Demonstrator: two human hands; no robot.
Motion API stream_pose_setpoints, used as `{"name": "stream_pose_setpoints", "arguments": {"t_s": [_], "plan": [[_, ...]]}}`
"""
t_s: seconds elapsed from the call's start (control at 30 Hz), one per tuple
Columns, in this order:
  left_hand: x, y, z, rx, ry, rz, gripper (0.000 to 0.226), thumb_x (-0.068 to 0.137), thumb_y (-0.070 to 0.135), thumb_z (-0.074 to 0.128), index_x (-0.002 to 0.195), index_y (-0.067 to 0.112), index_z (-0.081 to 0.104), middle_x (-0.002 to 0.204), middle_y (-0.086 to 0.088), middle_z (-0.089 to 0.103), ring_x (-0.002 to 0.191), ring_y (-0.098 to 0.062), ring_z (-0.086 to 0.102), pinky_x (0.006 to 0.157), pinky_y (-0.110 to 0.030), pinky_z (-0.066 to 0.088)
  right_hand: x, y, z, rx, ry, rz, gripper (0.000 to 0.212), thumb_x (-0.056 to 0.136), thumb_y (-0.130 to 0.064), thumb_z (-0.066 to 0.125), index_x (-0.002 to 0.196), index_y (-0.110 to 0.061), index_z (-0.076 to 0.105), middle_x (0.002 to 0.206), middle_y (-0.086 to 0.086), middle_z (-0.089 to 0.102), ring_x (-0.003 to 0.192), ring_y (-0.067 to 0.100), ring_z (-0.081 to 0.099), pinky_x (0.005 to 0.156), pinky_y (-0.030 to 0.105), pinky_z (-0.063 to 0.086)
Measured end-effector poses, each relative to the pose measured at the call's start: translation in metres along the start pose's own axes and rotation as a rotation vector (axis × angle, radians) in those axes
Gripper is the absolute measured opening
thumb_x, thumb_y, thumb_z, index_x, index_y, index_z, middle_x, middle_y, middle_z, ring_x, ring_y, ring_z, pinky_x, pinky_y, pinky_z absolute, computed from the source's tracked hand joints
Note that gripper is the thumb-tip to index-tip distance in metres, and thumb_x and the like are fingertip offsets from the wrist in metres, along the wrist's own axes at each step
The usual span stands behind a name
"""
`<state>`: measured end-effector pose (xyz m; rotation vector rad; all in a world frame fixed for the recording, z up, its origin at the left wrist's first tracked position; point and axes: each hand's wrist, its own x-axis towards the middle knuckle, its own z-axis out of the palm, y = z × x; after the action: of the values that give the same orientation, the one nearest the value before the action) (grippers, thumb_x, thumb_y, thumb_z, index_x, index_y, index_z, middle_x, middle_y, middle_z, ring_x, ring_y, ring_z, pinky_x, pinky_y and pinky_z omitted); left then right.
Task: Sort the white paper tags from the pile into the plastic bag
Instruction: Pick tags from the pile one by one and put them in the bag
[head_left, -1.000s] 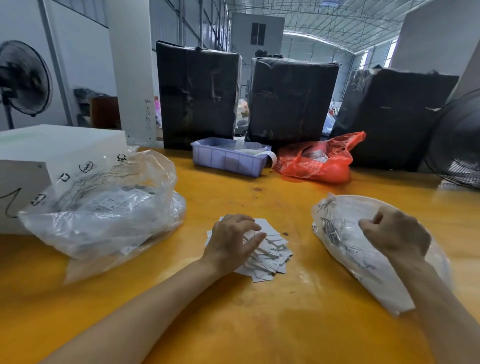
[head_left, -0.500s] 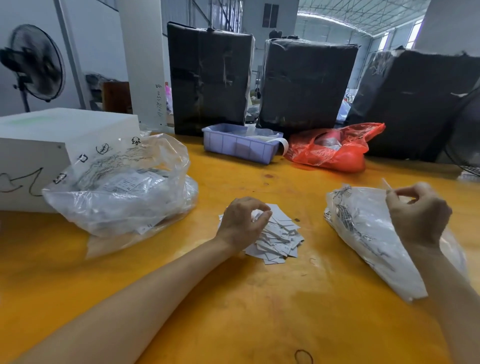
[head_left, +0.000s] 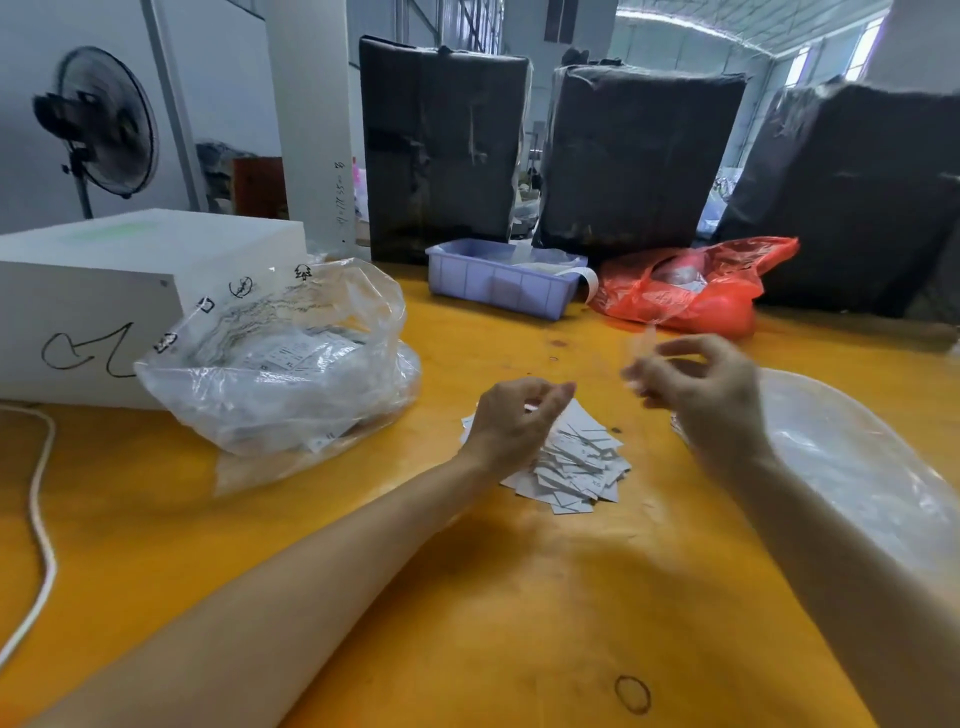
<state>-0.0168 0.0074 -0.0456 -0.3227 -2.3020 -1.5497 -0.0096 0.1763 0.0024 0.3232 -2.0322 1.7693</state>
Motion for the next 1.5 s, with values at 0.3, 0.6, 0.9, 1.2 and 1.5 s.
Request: {"name": "stream_pose_setpoints", "arguments": {"t_s": [0.3, 0.6, 0.9, 1.2, 1.5], "plan": [[0.003, 0.009, -0.009, -0.311, -0.132, -0.117, 0.02, 0.082, 0.021, 0.07, 0.092, 0.003, 0.067, 0.08, -0.008, 0.069, 0.067, -0.012, 0.063, 0.065, -0.021, 0.053, -0.02, 0.023, 0.029, 0.228, -0.097, 0.392, 0.006, 0.082, -0.012, 0.07, 0.08, -0.011, 0.066, 0.062, -0.001, 0.068, 0.057, 0.011, 0.06, 0.054, 0.019, 0.047], [0.003, 0.006, -0.012, -0.309, -0.087, -0.186, 0.006, 0.079, 0.014, 0.074, 0.074, 0.013, 0.071, 0.066, 0.0, 0.068, 0.056, -0.005, 0.06, 0.057, -0.017, 0.049, -0.026, 0.019, 0.036, 0.24, -0.114, 0.427, 0.014, 0.09, -0.017, 0.062, 0.078, -0.01, 0.066, 0.074, 0.002, 0.068, 0.057, 0.011, 0.06, 0.051, 0.019, 0.048], [0.004, 0.005, -0.007, -0.413, -0.088, -0.254, 0.007, 0.086, 0.011, 0.066, 0.081, 0.007, 0.065, 0.067, -0.003, 0.067, 0.052, -0.007, 0.062, 0.052, -0.016, 0.051, -0.03, 0.017, 0.033, 0.283, -0.133, 0.44, 0.02, 0.079, -0.009, 0.073, 0.066, -0.009, 0.059, 0.064, 0.005, 0.06, 0.058, 0.013, 0.057, 0.056, 0.022, 0.047], [0.003, 0.005, -0.014, -0.43, -0.19, -0.29, 0.01, 0.074, 0.0, 0.073, 0.079, 0.007, 0.068, 0.061, 0.0, 0.069, 0.056, -0.007, 0.065, 0.055, -0.015, 0.052, -0.027, 0.021, 0.031, 0.428, -0.113, 0.501, 0.018, 0.093, -0.013, 0.058, 0.08, -0.004, 0.068, 0.075, 0.006, 0.067, 0.06, 0.015, 0.061, 0.055, 0.021, 0.052], [0.004, 0.006, -0.013, -0.408, -0.174, -0.254, 0.009, 0.087, 0.016, 0.065, 0.082, 0.009, 0.067, 0.073, 0.003, 0.071, 0.056, -0.003, 0.062, 0.052, -0.014, 0.048, -0.025, 0.023, 0.028, 0.377, -0.12, 0.483, 0.019, 0.093, -0.013, 0.053, 0.089, -0.016, 0.071, 0.094, 0.002, 0.069, 0.076, 0.016, 0.064, 0.06, 0.021, 0.052]]}}
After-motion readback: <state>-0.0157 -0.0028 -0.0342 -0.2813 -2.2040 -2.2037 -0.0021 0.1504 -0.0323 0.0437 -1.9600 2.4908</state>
